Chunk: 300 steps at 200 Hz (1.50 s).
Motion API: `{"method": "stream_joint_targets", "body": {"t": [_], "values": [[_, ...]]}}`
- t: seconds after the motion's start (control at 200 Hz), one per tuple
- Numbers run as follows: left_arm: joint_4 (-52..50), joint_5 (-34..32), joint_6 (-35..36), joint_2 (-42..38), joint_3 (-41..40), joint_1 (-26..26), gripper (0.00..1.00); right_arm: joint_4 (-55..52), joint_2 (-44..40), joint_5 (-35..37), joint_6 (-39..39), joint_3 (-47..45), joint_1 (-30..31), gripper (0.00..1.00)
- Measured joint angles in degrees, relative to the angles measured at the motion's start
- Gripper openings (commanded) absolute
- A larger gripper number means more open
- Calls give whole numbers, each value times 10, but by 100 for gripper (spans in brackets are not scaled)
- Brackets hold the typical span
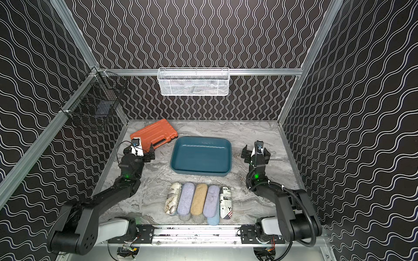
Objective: Put the glasses cases into the storage boxes
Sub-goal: Pick up the glasses case.
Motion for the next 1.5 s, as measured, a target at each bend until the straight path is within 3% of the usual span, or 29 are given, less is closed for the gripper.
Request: {"method": "stream_joint_targets", "body": {"t": [0.2, 0.48, 0.846, 1.036, 1.261, 1.501], "values": [[-104, -47, -51, -48, 61, -54, 96, -166, -67, -34, 86, 78, 19, 100], [-378, -87, -200, -100, 178, -175, 95, -352, -111, -130, 172, 103, 33, 100], [-649, -24, -341, -207, 140, -328, 92, -421, -106, -210, 205, 90, 33, 100], [-689, 35, -354, -250, 97, -351, 92, -419, -98, -221, 205, 85, 33, 100], [-683, 120, -355, -223, 56, -355, 92, -414, -82, -230, 212, 81, 33, 100], [-656, 165, -354, -191, 44, -355, 90, -406, -68, -238, 214, 76, 32, 100]]}}
